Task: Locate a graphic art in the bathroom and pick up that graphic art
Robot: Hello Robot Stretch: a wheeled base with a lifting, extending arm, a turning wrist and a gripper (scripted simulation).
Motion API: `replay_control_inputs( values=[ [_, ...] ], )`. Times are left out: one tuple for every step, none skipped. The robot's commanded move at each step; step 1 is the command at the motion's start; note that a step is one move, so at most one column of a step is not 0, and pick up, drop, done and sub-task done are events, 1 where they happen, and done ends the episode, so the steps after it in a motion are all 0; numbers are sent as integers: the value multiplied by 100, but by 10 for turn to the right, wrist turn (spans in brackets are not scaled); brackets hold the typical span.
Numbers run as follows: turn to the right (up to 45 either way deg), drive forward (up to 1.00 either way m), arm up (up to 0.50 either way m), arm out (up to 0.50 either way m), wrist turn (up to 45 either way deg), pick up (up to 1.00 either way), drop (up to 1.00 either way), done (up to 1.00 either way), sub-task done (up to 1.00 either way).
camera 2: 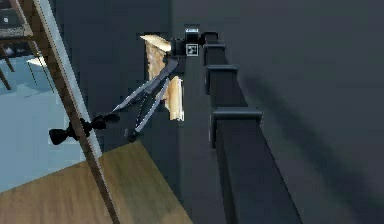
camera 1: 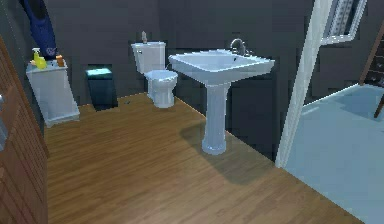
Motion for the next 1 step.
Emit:
replay_control_inputs(
  values=[
    [0, 0, 0, 0, 450, 0, 0, 0, 0]
  ],
)
